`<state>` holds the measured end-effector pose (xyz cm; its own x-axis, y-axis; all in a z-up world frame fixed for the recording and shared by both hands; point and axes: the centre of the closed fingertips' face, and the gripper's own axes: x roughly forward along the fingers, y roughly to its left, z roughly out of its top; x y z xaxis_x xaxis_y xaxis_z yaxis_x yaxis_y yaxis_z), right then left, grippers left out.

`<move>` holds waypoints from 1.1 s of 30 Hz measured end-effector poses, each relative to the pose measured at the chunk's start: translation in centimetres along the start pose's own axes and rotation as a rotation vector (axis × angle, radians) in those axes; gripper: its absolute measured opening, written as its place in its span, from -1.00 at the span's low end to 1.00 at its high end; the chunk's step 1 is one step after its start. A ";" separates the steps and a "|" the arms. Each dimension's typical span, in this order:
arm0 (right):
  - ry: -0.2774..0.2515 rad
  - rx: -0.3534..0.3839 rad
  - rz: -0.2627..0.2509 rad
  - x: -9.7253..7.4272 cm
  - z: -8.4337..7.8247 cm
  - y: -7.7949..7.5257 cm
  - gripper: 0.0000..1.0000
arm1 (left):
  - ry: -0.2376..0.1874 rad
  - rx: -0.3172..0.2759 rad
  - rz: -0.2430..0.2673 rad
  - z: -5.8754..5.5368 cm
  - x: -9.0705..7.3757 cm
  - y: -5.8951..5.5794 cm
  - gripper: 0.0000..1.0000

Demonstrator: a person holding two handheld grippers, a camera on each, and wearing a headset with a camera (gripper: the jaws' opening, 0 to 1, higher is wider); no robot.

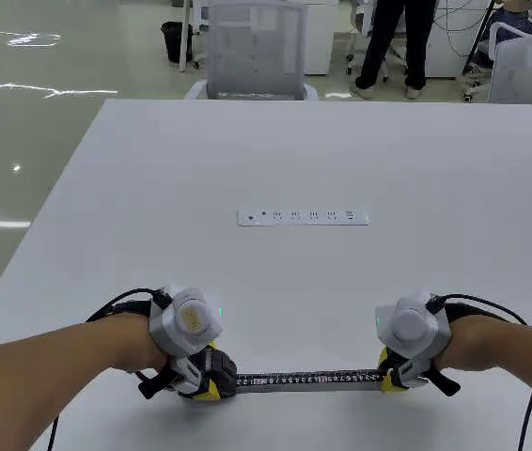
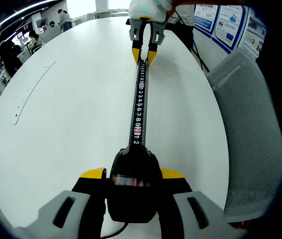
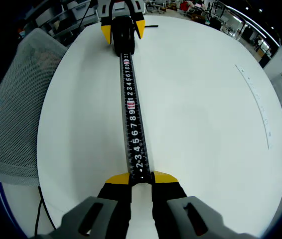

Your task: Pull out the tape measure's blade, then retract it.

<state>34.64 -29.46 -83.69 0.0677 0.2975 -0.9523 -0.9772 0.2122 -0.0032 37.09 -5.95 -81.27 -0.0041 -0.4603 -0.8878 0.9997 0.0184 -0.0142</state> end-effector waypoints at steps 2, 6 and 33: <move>-0.002 0.006 0.001 0.0 0.0 0.0 -0.71 | -0.001 0.002 0.001 0.0 0.0 0.0 -0.29; -0.015 0.034 0.005 0.0 0.0 -0.1 -0.70 | -0.006 0.001 0.003 0.0 0.0 0.0 -0.29; -0.026 0.032 -0.028 0.0 0.0 -0.2 -0.66 | -0.008 0.007 0.013 0.1 -0.1 -0.2 -0.28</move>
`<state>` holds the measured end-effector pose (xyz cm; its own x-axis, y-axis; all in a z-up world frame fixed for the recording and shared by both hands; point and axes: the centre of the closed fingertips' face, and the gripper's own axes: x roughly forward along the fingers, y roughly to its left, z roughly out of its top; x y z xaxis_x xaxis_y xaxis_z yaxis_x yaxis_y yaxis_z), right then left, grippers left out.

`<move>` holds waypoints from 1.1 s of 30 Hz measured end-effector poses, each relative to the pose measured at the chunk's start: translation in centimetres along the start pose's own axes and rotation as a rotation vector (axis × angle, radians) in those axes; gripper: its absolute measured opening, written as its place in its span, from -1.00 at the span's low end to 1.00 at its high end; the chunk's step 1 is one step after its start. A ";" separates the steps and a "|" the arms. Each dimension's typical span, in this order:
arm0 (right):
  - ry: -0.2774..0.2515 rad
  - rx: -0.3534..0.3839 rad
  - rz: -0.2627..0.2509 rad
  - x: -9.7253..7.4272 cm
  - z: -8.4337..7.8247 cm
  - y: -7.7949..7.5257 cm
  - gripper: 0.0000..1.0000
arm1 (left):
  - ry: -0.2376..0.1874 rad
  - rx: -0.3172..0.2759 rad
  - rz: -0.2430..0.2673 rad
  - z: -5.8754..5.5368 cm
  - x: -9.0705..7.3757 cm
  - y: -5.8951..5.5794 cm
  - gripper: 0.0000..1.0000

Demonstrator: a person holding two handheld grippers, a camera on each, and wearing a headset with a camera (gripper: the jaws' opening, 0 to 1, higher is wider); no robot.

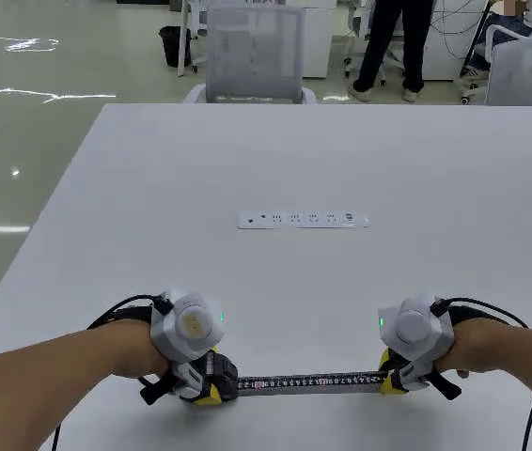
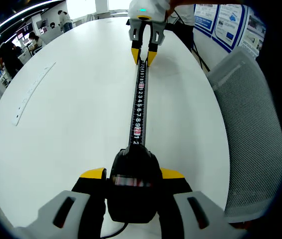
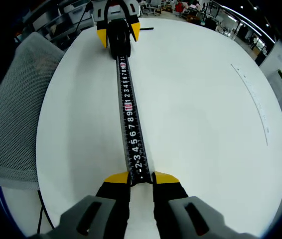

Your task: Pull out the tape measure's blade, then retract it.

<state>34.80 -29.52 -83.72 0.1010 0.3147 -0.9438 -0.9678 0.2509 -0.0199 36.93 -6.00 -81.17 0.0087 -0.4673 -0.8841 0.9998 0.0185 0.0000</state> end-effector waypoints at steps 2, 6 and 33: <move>0.004 -0.003 -0.013 -0.1 0.0 -0.1 -0.63 | 0.001 -0.001 0.000 0.0 0.0 0.0 -0.28; -0.002 -0.004 -0.022 -0.2 0.0 -0.1 -0.46 | 0.006 0.004 0.002 0.0 0.0 0.0 -0.28; -0.093 0.051 0.004 -3.1 1.1 0.6 1.00 | 0.007 -0.001 -0.005 -0.1 0.0 0.1 -0.28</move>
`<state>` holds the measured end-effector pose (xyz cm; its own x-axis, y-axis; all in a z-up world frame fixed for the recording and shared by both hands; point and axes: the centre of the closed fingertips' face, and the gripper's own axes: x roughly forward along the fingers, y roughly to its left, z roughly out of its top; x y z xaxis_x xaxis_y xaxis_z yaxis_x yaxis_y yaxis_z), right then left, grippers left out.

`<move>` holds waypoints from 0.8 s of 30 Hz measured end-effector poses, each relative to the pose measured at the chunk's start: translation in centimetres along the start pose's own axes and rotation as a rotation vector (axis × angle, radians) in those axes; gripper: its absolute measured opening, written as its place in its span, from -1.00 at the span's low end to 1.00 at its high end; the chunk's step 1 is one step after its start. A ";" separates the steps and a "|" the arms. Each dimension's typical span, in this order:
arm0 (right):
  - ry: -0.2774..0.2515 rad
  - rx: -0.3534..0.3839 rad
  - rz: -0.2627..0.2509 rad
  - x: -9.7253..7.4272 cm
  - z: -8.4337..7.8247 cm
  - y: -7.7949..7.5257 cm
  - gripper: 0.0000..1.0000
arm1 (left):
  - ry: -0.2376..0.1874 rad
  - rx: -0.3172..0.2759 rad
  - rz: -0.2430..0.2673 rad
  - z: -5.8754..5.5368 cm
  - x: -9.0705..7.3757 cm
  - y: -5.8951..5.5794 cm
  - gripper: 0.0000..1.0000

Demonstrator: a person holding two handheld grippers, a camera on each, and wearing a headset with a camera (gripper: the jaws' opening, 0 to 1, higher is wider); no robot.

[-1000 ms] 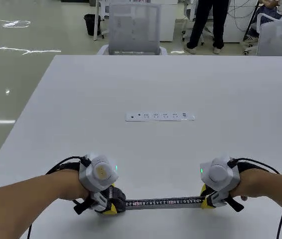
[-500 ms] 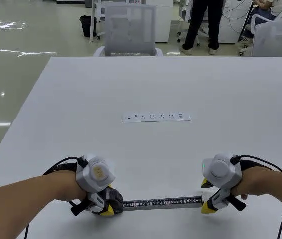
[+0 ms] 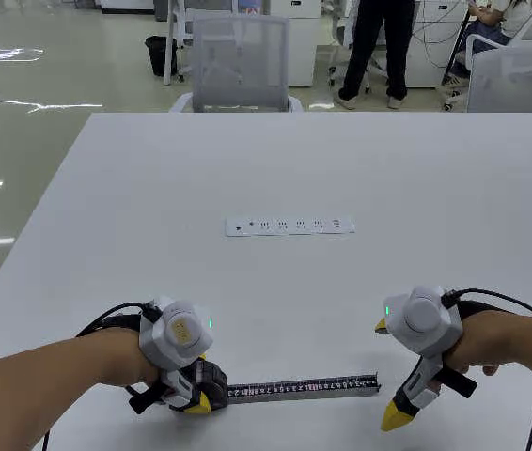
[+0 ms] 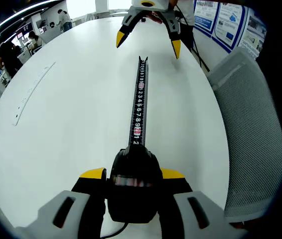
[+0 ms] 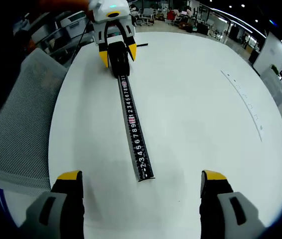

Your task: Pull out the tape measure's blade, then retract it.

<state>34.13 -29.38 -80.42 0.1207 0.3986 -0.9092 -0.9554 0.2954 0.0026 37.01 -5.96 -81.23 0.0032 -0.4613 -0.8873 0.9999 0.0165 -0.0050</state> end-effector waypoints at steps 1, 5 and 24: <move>0.000 0.003 0.001 0.0 0.0 0.0 1.00 | 0.000 0.001 0.000 0.0 0.0 0.0 -0.28; -0.027 0.070 -0.016 -0.4 0.3 -0.5 1.00 | 0.025 0.032 0.001 0.0 0.0 -0.3 -0.27; -0.160 0.267 -0.154 -2.7 0.0 -2.4 1.00 | -0.081 -0.136 0.102 0.3 -1.8 1.2 0.35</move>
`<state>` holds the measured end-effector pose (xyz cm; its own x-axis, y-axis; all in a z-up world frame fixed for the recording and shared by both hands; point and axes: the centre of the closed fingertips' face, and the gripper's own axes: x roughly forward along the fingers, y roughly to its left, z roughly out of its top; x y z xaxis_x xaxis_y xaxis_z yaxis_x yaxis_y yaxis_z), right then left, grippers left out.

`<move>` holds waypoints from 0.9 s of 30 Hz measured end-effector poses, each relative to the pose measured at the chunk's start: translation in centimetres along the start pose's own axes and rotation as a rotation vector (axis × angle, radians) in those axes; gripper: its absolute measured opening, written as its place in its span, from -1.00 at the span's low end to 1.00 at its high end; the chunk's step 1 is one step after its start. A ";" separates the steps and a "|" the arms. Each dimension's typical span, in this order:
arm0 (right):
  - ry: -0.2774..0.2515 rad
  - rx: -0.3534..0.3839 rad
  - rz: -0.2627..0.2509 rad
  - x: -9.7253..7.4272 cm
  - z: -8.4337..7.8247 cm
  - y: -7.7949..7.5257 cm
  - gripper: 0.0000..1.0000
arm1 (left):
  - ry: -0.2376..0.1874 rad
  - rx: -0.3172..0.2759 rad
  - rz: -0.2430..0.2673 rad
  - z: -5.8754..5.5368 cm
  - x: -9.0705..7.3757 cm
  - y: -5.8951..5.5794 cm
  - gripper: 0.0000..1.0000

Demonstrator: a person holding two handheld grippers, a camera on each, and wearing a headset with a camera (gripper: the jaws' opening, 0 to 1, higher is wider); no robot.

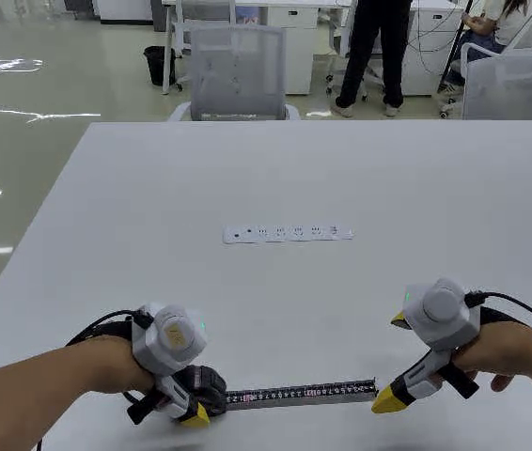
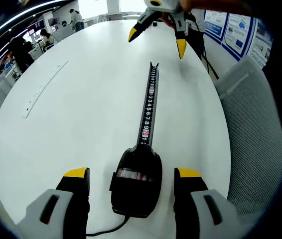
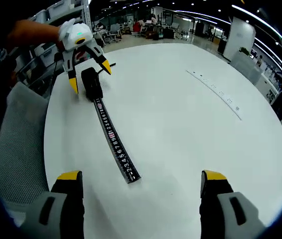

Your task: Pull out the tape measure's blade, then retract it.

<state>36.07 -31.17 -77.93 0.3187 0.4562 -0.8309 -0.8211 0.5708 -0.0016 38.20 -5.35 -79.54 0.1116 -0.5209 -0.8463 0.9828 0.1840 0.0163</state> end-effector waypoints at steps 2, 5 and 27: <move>-0.017 0.024 -0.011 -0.1 -0.1 0.0 1.00 | -0.033 -0.039 0.021 0.1 -0.5 0.4 0.46; -0.069 0.075 -0.041 -0.6 0.1 -0.4 1.00 | -0.080 -0.121 0.058 -0.1 -1.6 1.1 0.63; -0.232 0.223 -0.198 -3.4 -1.1 -0.3 1.00 | -0.305 -0.429 0.273 -4.5 -6.9 2.1 0.98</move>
<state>34.78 -33.62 -75.72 0.5812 0.4500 -0.6780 -0.6177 0.7864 -0.0076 38.87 2.36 -76.10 0.4516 -0.6118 -0.6494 0.7725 0.6323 -0.0585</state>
